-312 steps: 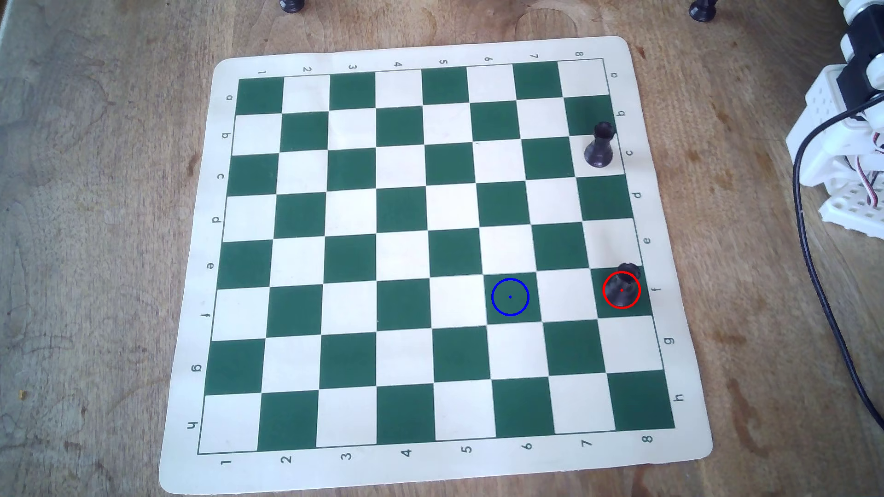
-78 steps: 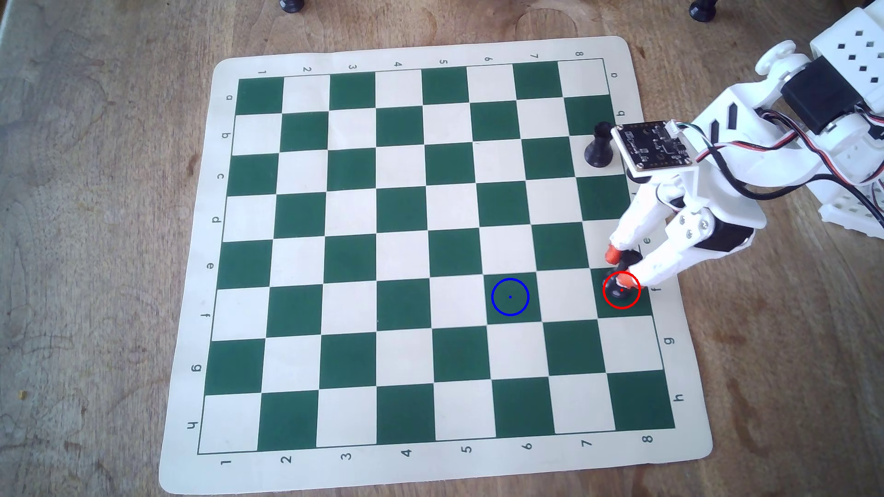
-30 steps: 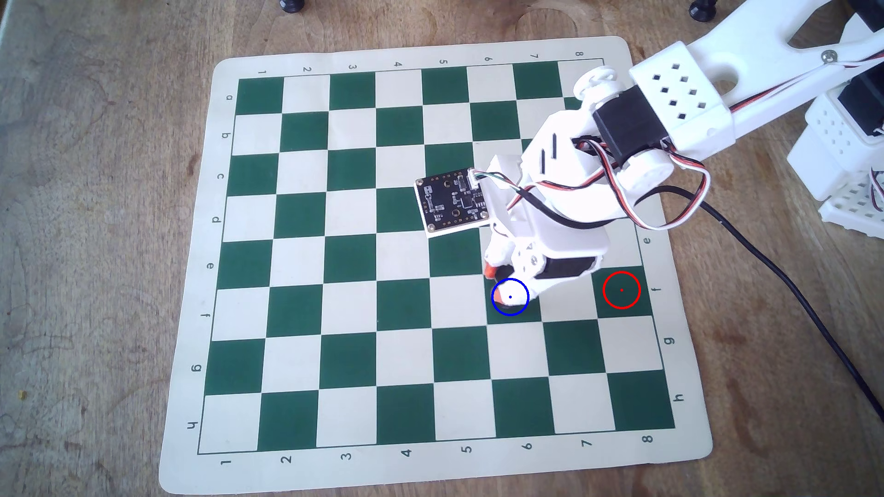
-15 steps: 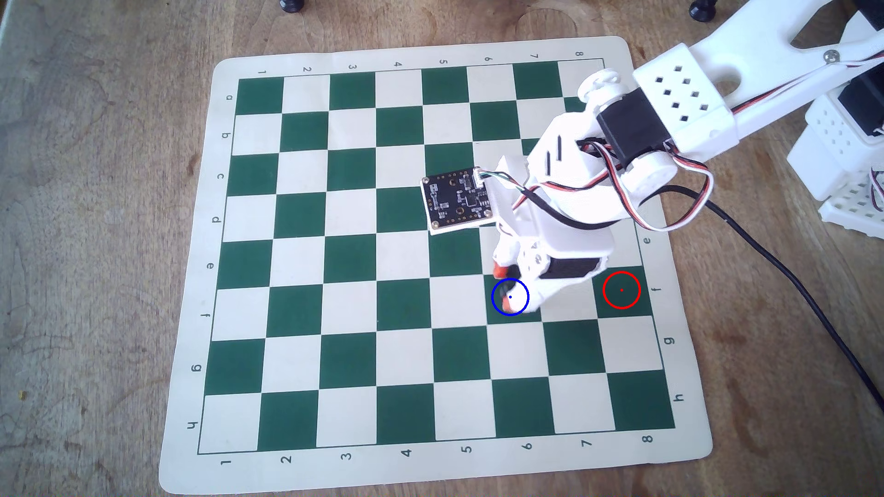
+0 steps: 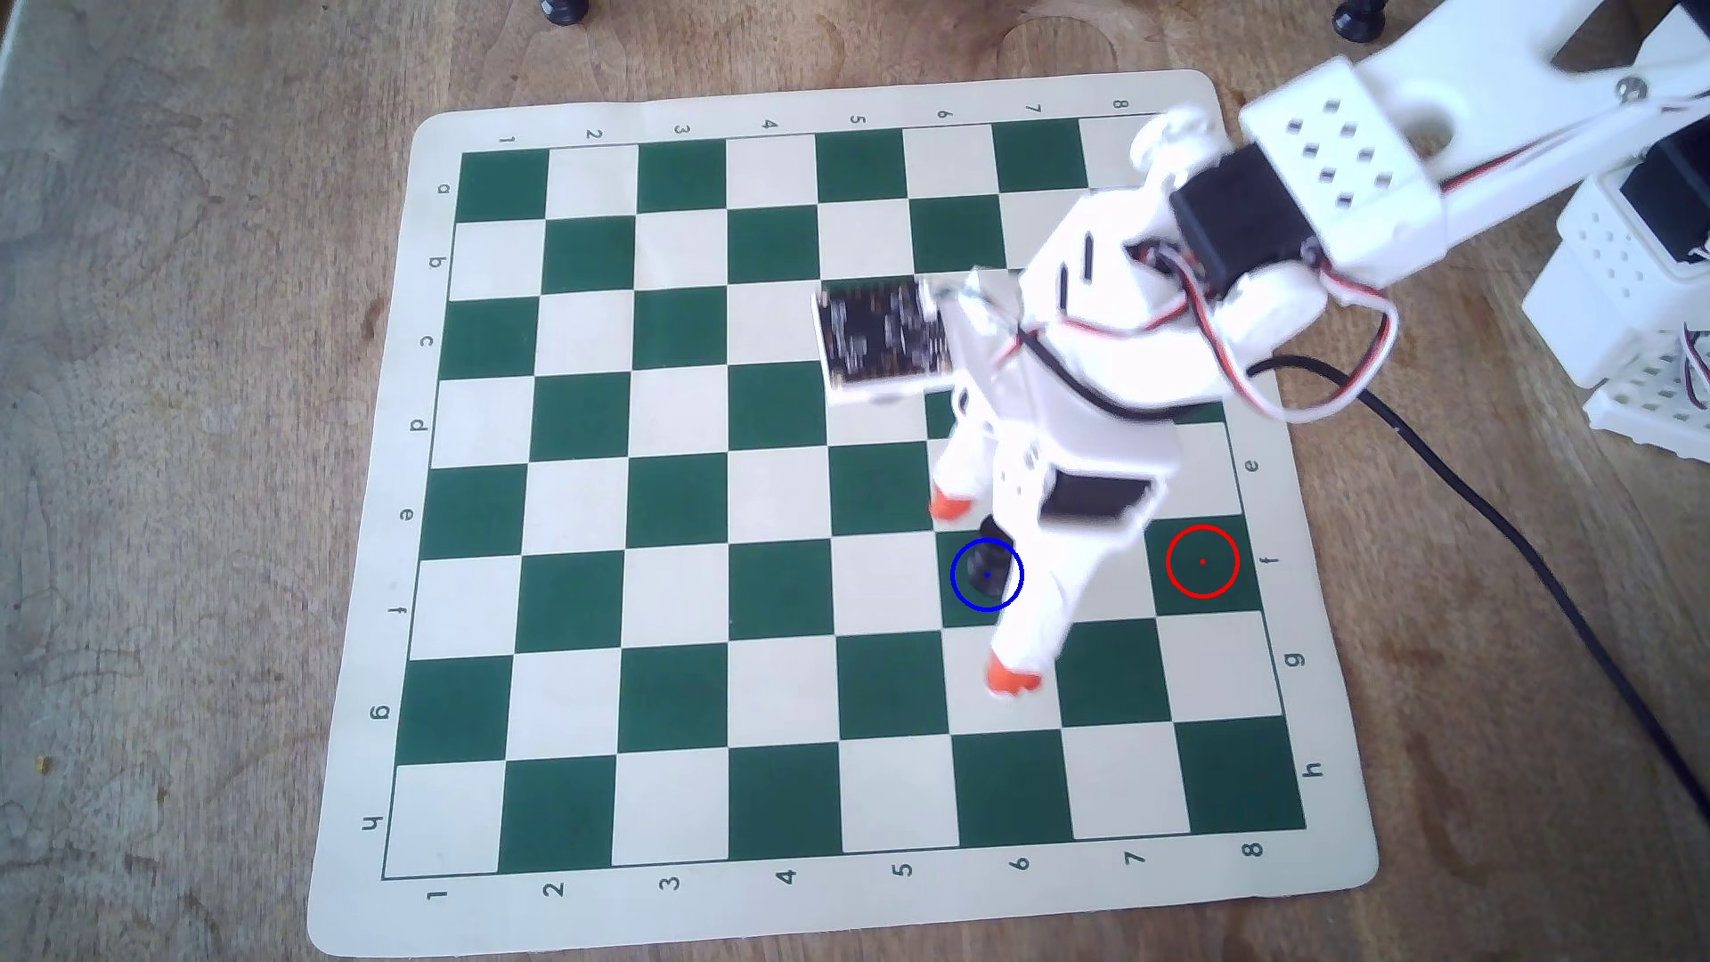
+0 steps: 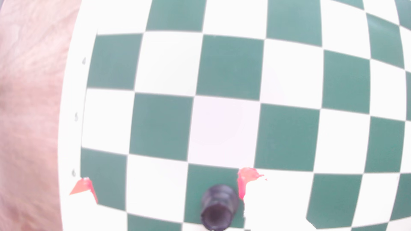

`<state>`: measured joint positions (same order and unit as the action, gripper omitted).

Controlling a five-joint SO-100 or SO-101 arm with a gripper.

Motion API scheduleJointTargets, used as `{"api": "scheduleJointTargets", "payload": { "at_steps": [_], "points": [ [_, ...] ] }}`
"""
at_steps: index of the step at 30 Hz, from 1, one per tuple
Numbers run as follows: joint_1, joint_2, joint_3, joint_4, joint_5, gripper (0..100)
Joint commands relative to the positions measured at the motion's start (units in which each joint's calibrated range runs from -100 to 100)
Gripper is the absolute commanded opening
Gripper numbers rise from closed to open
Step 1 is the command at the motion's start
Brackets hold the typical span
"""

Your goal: Move the chess piece from red to blue

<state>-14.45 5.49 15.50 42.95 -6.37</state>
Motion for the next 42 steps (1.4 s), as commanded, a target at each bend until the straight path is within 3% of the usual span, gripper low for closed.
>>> {"api": "scheduleJointTargets", "payload": {
  "at_steps": [1,7,16,17,18,19,25,30,31,32,36,42],
  "points": [
    [2.29,-14.32,-3.89,-3.80,1.51,36],
    [1.27,-27.30,6.71,-3.96,2.44,35],
    [-0.84,-49.38,24.39,9.30,2.49,33],
    [-0.60,-51.33,25.93,9.47,2.59,30],
    [0.34,-55.06,30.10,9.39,4.05,17],
    [1.43,-56.68,33.19,7.58,4.93,13],
    [4.01,-67.97,50.32,-3.96,6.98,0],
    [6.28,-81.04,63.20,-25.18,8.89,0],
    [7.22,-82.57,67.09,-32.71,10.31,0],
    [8.55,-83.08,73.35,-47.45,12.70,0],
    [9.88,-83.08,80.60,-74.07,15.09,0],
    [11.05,-91.06,84.32,-96.76,15.87,0]
  ]
}}
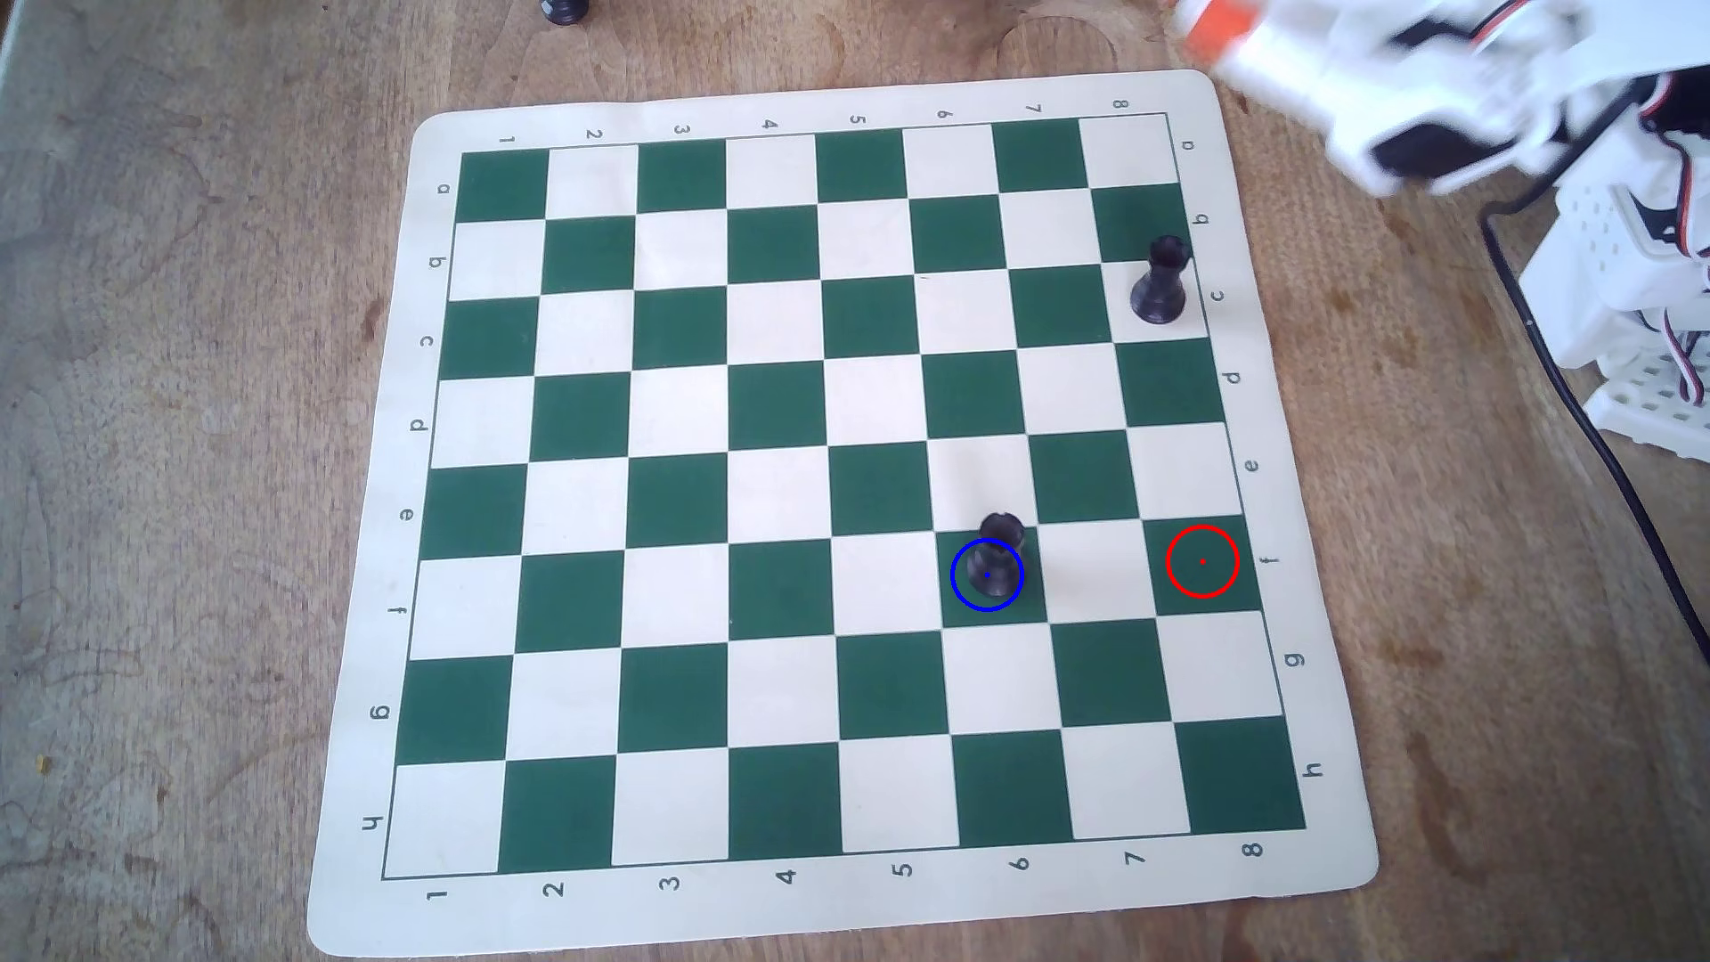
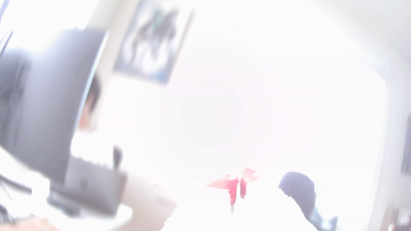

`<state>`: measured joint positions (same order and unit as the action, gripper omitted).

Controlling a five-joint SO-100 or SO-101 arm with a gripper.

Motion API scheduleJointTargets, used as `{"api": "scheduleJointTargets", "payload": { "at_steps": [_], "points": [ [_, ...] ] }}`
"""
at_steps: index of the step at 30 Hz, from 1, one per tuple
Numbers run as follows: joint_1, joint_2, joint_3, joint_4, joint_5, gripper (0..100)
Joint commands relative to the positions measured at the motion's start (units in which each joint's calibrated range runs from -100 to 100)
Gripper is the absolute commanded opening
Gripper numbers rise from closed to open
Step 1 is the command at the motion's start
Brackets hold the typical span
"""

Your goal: Move the chess piece from red to blue

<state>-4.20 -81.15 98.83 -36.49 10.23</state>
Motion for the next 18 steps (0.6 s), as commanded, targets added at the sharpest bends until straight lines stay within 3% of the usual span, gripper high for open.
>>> {"api": "scheduleJointTargets", "payload": {
  "at_steps": [1,6,7,9,12,18],
  "points": [
    [0.80,-4.59,0.99,-21.82,-0.29,0],
    [1.90,-4.00,1.08,-38.53,-5.57,0],
    [3.23,-4.25,1.08,-46.23,-10.45,0],
    [4.24,-4.93,1.08,-51.63,-12.41,0],
    [4.56,-9.26,1.08,-56.79,-15.34,0],
    [4.40,-13.84,1.08,-61.54,-15.68,0]
  ]
}}
